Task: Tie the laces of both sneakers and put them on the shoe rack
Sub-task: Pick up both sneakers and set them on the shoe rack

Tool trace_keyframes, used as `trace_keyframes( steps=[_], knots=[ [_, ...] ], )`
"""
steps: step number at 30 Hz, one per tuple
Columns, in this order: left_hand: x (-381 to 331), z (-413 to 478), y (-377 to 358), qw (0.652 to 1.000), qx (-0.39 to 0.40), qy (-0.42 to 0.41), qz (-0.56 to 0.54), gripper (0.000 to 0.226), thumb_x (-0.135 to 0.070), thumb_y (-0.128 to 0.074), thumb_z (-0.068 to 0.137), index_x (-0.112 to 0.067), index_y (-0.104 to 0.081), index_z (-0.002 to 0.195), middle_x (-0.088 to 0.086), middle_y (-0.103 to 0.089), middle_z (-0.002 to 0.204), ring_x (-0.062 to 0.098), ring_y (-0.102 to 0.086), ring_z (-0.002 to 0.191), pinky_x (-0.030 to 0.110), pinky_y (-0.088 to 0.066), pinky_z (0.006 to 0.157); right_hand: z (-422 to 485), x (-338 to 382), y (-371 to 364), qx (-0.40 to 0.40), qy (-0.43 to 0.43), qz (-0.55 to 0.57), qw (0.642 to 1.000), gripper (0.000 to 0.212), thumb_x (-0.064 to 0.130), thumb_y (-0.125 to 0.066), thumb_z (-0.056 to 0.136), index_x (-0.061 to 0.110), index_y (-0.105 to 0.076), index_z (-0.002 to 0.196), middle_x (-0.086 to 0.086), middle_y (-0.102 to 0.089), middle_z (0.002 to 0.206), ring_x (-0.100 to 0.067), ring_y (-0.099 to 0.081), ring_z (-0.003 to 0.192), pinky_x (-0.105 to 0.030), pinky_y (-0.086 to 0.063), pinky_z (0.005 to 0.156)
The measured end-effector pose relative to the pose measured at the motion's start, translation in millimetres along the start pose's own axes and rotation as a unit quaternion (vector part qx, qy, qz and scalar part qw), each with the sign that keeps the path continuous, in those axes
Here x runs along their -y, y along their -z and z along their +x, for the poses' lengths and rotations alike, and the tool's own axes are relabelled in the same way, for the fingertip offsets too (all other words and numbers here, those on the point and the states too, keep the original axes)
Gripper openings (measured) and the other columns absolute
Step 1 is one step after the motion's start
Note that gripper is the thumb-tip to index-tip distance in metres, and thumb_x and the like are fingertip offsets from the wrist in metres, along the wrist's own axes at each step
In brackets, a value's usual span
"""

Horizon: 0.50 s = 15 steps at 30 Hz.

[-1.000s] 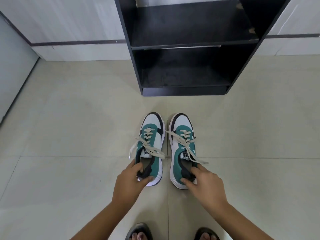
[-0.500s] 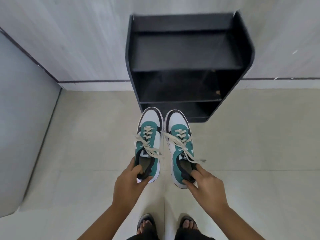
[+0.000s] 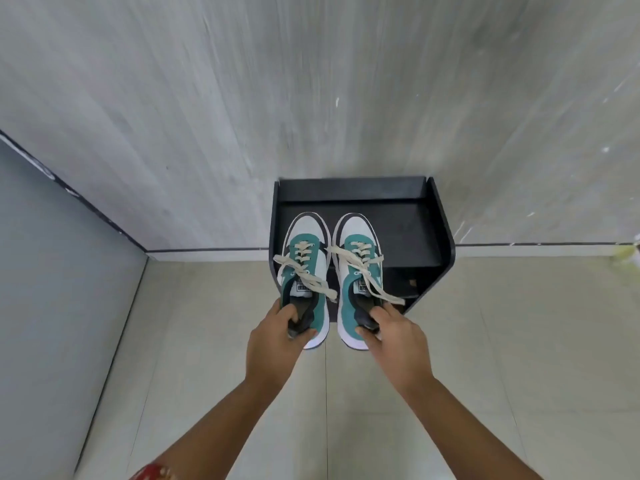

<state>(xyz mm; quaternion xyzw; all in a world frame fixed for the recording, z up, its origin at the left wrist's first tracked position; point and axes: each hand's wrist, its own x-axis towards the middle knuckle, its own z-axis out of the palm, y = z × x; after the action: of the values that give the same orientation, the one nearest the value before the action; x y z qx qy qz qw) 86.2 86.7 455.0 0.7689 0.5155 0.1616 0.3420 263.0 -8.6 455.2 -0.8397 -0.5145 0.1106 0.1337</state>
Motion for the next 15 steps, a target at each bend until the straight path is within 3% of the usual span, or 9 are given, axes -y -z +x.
trace_keyframes(
  steps=[3,7,12,15],
  knots=[
    [-3,40,-8,1.0,-0.005,0.014,-0.007,0.025,-0.025,-0.075,0.073,-0.015,-0.053,0.077,-0.006,-0.057,0.083,0.019,-0.055,0.069,0.018,-0.04,0.055,47,4,-3,0.022,0.009,-0.006,1.0,0.025,0.033,-0.064,0.082,0.011,-0.06,0.095,-0.009,-0.064,0.092,-0.034,-0.065,0.079,-0.034,-0.046,0.057],
    [-5,76,-12,0.999,-0.009,0.03,0.017,0.029,-0.026,-0.074,0.075,-0.022,-0.046,0.076,-0.006,-0.052,0.083,0.018,-0.05,0.07,0.013,-0.031,0.053,84,6,-9,0.035,0.016,-0.011,0.999,0.026,0.035,-0.058,0.086,0.011,-0.058,0.095,-0.009,-0.063,0.096,-0.033,-0.064,0.084,-0.03,-0.037,0.058],
    [-4,107,-16,0.998,-0.002,0.035,0.042,0.024,-0.027,-0.074,0.076,-0.015,-0.054,0.084,-0.004,-0.057,0.089,0.019,-0.051,0.075,0.023,-0.042,0.066,111,9,-20,0.037,0.016,-0.007,0.999,0.026,0.036,-0.057,0.087,0.011,-0.057,0.097,-0.009,-0.065,0.098,-0.031,-0.064,0.086,-0.029,-0.037,0.06],
    [1,114,-21,0.998,0.0,0.032,0.06,0.024,-0.027,-0.073,0.076,-0.012,-0.058,0.086,0.003,-0.063,0.094,0.021,-0.052,0.074,0.026,-0.043,0.065,116,13,-28,0.042,0.018,-0.016,0.999,0.028,0.036,-0.055,0.088,0.013,-0.057,0.103,-0.009,-0.064,0.101,-0.03,-0.064,0.089,-0.031,-0.044,0.064]
  ],
)
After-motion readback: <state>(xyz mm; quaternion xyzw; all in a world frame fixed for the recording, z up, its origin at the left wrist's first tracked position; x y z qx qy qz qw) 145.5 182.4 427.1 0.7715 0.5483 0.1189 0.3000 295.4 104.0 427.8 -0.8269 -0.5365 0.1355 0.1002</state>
